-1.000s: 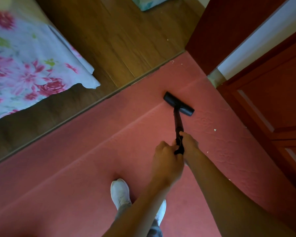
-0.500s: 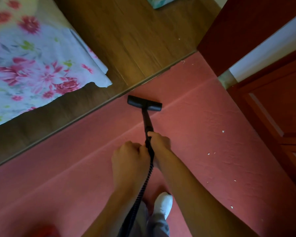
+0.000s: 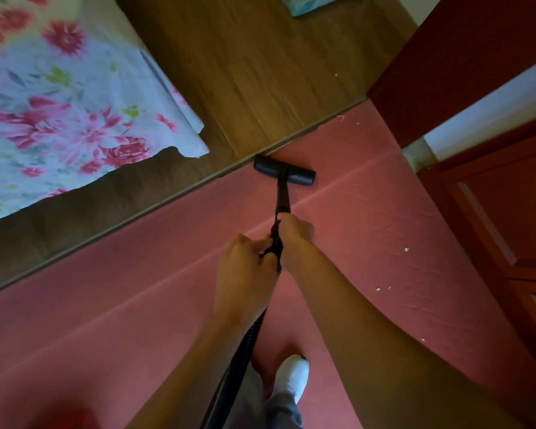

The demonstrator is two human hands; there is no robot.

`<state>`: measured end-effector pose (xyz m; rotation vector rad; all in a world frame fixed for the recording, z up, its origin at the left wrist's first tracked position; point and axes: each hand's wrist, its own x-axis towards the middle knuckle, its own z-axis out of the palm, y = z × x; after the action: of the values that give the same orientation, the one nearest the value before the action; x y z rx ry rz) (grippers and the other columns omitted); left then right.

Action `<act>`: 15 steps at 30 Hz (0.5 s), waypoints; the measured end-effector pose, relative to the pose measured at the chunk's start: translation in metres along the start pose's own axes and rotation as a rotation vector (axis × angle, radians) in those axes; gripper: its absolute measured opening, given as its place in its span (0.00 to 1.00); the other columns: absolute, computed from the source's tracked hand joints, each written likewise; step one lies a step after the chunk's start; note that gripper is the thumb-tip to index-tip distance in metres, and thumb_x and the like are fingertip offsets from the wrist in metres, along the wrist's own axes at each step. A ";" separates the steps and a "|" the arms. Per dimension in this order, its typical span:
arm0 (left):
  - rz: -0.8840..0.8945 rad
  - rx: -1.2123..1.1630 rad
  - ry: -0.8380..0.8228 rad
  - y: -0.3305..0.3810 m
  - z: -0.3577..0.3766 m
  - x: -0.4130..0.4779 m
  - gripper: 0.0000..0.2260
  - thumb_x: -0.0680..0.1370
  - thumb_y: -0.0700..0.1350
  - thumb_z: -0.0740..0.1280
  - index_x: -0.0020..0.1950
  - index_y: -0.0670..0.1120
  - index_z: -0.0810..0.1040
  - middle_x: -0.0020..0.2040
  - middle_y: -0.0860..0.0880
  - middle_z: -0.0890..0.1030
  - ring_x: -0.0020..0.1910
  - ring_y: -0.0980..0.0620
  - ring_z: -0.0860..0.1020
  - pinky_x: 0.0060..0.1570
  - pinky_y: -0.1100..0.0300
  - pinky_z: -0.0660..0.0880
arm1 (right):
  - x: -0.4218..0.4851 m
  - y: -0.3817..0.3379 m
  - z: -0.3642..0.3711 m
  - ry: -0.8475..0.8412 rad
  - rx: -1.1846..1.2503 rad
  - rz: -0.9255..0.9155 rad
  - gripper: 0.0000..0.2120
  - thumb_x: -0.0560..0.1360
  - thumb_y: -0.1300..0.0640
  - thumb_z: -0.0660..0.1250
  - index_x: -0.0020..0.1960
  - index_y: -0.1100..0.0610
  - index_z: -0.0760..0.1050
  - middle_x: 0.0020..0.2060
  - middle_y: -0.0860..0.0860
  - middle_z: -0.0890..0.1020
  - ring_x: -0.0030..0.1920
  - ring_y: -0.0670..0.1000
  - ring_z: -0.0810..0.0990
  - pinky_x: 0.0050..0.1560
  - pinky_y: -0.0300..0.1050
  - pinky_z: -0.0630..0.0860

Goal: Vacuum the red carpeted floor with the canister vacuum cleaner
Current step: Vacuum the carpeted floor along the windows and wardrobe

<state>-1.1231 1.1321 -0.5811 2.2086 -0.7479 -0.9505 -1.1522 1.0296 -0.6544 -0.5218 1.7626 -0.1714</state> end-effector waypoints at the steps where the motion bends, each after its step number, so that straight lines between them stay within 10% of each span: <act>1: 0.008 -0.002 0.001 0.001 -0.003 -0.003 0.11 0.76 0.37 0.62 0.43 0.44 0.84 0.35 0.54 0.73 0.34 0.57 0.71 0.30 0.65 0.65 | -0.002 0.002 -0.005 0.002 0.009 0.012 0.11 0.76 0.58 0.65 0.53 0.65 0.76 0.37 0.58 0.80 0.30 0.55 0.78 0.26 0.41 0.74; 15: 0.029 -0.009 -0.168 0.047 0.054 0.054 0.12 0.76 0.38 0.61 0.35 0.43 0.79 0.28 0.52 0.71 0.25 0.57 0.65 0.26 0.69 0.58 | 0.052 -0.059 -0.043 0.023 0.121 0.055 0.08 0.77 0.61 0.65 0.41 0.63 0.73 0.29 0.57 0.77 0.26 0.53 0.74 0.21 0.39 0.70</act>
<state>-1.1449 1.0471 -0.6002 2.1236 -0.8475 -1.1325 -1.1869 0.9479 -0.6670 -0.3852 1.7749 -0.2444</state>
